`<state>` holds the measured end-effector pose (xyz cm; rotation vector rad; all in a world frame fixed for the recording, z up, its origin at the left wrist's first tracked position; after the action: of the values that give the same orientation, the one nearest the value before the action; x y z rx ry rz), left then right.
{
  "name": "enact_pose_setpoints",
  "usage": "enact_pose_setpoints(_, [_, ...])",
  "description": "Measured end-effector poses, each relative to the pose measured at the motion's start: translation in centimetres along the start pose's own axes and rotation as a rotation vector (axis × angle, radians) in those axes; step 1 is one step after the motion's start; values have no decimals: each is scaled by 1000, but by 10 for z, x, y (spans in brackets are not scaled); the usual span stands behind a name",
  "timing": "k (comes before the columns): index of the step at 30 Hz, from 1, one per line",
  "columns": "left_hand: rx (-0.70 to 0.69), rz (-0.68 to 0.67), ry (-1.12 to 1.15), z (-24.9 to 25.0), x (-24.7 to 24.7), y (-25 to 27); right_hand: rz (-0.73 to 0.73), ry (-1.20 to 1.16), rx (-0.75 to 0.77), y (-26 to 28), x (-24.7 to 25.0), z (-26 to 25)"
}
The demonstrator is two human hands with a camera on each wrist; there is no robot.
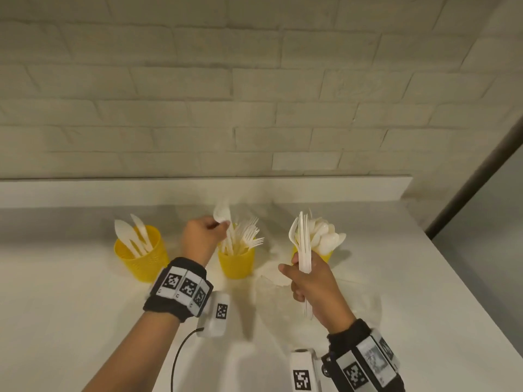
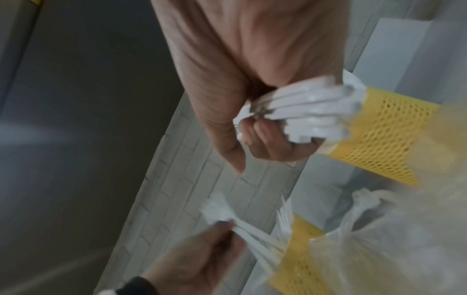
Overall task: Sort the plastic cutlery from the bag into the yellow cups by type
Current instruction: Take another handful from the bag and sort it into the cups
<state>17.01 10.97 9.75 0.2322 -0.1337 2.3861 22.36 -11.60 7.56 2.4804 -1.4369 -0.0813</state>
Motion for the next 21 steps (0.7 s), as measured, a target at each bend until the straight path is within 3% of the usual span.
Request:
enact_pose_setpoints(2, [8,-121,-276,-10,-16,1,-3,3,6,-1,-2,-3])
enact_pose_setpoints(4, [31,-175,-398,-14,-25,4,-8,23,9,-1,-6,-5])
enact_pose_setpoints(9, [61,-90,-227,-8,-17,7,-65,12,40,-2,-14,-11])
enact_pose_setpoints(12, [-55,-20,-212,8,-5,20,-194,-168,7,-1,-19,-10])
enact_pose_setpoints(15, [-146,3,-58,32,-1,46,-325,-345,-11,1,-26,-11])
enact_pose_setpoints(21, [-8,-328,93,44,-31,85,-373,-248,90,8,-38,-20])
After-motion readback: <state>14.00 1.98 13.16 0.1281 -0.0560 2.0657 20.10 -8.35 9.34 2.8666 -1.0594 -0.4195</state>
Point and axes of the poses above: each hand's wrist, its own y-axis away from the middle knuckle, its own x-axis out of the back of the hand, z = x × y, the point moved 5 cm from there along -y, towards the middle knuckle, and after that the axes turned 12 degrees about y, right-handed, at the moved point
